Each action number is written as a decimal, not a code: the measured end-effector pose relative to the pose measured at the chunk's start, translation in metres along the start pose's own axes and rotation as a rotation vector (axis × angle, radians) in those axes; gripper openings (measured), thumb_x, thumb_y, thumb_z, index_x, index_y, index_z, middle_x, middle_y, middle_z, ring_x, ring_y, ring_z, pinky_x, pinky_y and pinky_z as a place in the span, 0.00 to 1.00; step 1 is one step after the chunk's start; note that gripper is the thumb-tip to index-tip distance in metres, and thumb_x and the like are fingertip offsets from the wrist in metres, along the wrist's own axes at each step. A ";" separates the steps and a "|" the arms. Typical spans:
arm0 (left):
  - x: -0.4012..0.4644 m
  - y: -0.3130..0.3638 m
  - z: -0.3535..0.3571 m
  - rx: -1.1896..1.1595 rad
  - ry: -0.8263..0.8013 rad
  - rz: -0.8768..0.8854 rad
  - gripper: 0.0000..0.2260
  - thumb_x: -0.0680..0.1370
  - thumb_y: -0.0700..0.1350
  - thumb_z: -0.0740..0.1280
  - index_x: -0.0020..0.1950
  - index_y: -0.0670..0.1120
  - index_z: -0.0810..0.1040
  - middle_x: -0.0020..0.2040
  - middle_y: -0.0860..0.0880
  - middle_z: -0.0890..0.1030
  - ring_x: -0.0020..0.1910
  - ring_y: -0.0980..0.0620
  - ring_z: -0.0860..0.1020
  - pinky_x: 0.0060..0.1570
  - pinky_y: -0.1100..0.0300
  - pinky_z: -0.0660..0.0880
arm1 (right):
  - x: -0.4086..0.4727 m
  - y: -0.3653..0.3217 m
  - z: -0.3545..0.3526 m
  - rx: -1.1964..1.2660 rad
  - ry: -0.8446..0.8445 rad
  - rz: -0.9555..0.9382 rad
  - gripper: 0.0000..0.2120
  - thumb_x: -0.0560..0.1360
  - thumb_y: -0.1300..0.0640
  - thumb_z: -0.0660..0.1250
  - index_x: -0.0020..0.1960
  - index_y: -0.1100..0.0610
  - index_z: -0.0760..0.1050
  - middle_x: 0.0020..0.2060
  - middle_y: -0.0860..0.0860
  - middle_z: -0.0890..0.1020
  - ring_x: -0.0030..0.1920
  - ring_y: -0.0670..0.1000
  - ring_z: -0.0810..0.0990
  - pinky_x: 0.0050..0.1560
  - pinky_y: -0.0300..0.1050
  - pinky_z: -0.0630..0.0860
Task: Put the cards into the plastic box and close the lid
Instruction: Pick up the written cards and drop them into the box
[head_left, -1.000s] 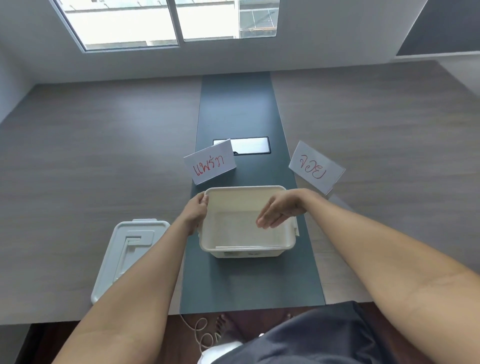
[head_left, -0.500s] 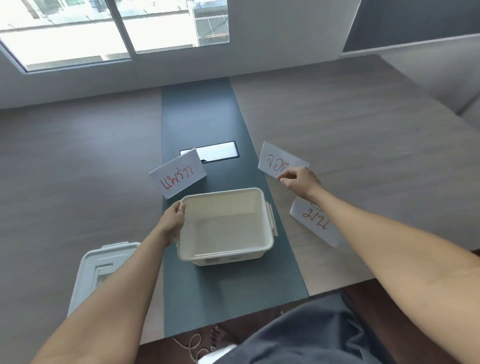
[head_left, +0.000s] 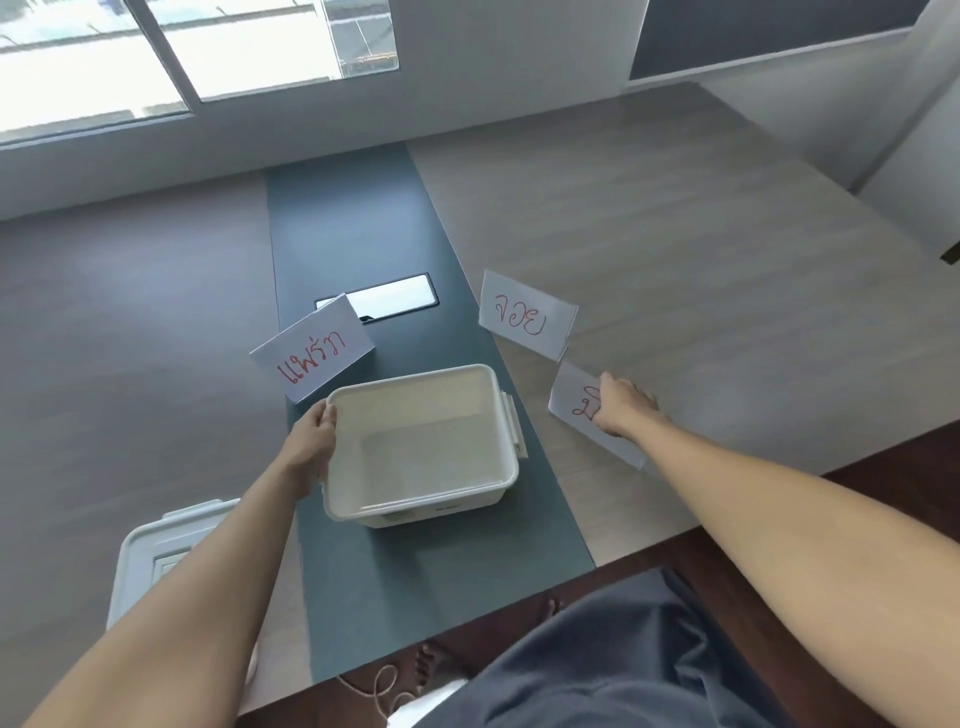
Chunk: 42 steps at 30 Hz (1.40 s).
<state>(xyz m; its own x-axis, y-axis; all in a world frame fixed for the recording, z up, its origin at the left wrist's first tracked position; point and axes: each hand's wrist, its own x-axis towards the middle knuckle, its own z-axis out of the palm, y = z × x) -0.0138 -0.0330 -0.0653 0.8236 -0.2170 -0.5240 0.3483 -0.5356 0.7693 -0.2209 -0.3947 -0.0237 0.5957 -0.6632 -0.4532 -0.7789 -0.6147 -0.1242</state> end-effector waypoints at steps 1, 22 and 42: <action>0.001 -0.002 -0.001 0.006 -0.002 0.007 0.16 0.80 0.61 0.54 0.63 0.61 0.74 0.59 0.48 0.82 0.57 0.42 0.81 0.54 0.37 0.78 | 0.000 -0.003 -0.001 -0.004 0.009 0.005 0.18 0.76 0.63 0.64 0.65 0.59 0.69 0.65 0.59 0.77 0.64 0.62 0.76 0.59 0.51 0.73; -0.028 0.009 -0.002 -0.018 0.005 0.069 0.12 0.83 0.54 0.53 0.58 0.59 0.76 0.57 0.47 0.82 0.58 0.42 0.80 0.58 0.40 0.76 | -0.002 -0.149 -0.109 0.483 0.084 -0.595 0.12 0.79 0.54 0.66 0.61 0.51 0.81 0.54 0.52 0.86 0.53 0.55 0.85 0.52 0.47 0.80; -0.046 -0.006 -0.007 -0.441 -0.045 -0.054 0.14 0.84 0.50 0.57 0.63 0.48 0.78 0.50 0.47 0.83 0.46 0.47 0.81 0.51 0.50 0.79 | -0.028 -0.189 -0.012 0.195 -0.866 -0.581 0.15 0.73 0.54 0.75 0.59 0.50 0.85 0.54 0.53 0.87 0.53 0.56 0.87 0.58 0.54 0.82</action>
<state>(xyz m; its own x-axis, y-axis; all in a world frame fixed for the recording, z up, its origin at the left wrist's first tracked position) -0.0510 -0.0142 -0.0433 0.7824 -0.2385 -0.5753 0.5557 -0.1496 0.8178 -0.0880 -0.2645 0.0232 0.6036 0.2879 -0.7435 -0.4831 -0.6098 -0.6283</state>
